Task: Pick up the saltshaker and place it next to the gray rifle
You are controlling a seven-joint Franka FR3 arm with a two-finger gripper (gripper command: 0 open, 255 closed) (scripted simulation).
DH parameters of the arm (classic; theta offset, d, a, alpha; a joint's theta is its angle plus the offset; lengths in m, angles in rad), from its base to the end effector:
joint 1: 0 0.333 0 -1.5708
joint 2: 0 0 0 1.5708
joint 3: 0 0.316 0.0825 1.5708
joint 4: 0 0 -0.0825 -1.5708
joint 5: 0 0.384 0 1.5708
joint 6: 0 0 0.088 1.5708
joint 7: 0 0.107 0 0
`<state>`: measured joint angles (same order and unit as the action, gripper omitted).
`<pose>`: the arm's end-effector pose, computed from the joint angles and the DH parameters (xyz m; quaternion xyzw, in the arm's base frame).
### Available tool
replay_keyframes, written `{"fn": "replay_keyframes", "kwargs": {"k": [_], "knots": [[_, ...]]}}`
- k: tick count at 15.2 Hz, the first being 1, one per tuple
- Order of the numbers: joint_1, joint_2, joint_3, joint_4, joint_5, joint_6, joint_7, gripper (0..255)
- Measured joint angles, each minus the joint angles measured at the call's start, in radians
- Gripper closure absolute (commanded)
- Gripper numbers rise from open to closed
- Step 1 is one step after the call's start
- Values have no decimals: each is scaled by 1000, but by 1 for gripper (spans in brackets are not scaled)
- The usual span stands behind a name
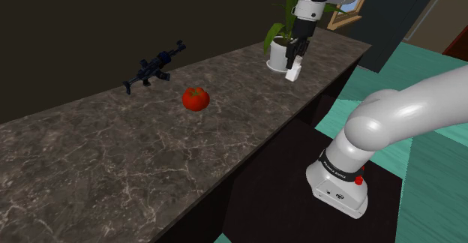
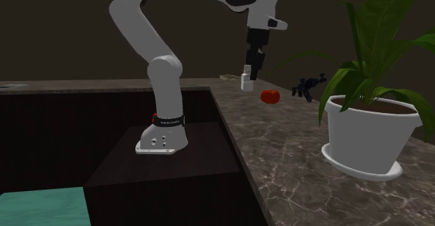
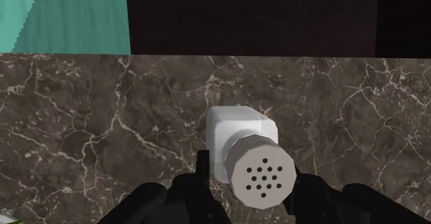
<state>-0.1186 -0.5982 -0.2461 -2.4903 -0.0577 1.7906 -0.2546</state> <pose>0.3330 -0.1376 0.4753 -0.9973 0.0224 0.0431 0.0555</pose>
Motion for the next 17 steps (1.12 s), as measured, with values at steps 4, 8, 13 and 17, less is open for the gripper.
{"fn": "replay_keyframes", "kwargs": {"k": [4,8,13,17], "knots": [[0,-9,4,45,1,-54,1,255],[2,-8,8,102,5,-110,3,255],[5,-13,15,164,9,-177,8,255],[8,-2,18,225,14,-226,9,255]]}}
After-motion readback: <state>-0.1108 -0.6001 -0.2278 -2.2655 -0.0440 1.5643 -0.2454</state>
